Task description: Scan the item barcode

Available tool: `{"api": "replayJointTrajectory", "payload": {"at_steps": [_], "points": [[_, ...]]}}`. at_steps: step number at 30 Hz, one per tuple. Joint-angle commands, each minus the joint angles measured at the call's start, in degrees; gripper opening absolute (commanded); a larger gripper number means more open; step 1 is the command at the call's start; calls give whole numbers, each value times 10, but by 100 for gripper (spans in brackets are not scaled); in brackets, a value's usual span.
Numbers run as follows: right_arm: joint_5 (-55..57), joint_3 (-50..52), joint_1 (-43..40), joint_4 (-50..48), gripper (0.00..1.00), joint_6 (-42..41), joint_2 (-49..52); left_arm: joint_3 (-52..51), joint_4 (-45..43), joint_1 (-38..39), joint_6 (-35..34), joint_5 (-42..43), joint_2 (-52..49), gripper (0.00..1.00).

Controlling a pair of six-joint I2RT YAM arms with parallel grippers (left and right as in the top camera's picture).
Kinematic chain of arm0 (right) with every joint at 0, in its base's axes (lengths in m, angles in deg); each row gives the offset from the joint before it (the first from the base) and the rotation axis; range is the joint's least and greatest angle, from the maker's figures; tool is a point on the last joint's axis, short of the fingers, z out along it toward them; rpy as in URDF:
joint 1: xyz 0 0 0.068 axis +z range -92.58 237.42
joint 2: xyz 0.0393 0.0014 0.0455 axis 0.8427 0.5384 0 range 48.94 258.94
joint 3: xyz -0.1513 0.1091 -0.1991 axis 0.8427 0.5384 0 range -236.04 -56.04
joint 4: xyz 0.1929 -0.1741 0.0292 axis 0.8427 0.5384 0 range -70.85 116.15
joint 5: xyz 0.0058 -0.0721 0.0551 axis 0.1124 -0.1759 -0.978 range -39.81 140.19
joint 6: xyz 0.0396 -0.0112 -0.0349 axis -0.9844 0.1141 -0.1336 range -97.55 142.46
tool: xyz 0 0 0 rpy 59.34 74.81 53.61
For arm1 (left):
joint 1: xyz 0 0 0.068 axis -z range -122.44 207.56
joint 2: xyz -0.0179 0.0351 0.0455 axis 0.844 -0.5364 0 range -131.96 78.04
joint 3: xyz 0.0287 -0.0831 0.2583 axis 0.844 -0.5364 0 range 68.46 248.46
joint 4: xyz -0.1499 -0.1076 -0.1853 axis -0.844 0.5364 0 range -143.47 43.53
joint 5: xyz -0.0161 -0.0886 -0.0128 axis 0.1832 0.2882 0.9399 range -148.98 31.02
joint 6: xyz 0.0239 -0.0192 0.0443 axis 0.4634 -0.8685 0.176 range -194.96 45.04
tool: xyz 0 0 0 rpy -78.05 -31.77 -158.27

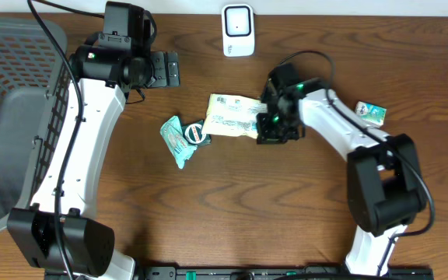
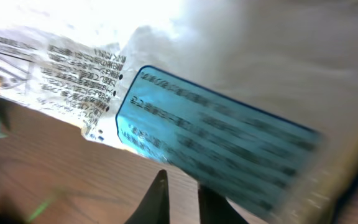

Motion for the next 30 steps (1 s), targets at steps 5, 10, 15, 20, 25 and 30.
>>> {"api": "replayJointTrajectory", "payload": {"at_steps": [5, 10, 15, 20, 25, 30], "points": [[-50, -28, -76, -2, 20, 67, -89, 5, 2, 0, -3, -3, 3, 98], [-49, -28, -82, -6, 31, 73, -116, 5, 2, 0, -3, -3, 3, 98], [-40, -28, -82, -4, 41, 72, -117, 5, 1, 0, -3, -3, 3, 98], [-28, -28, -82, 0, 49, 72, -117, 5, 2, 0, -3, -3, 3, 98], [-28, -28, -82, -1, 51, 72, -117, 5, 2, 0, -3, -3, 3, 98], [-28, -28, -82, -2, 53, 72, -117, 5, 2, 0, -3, -3, 3, 98]]}}
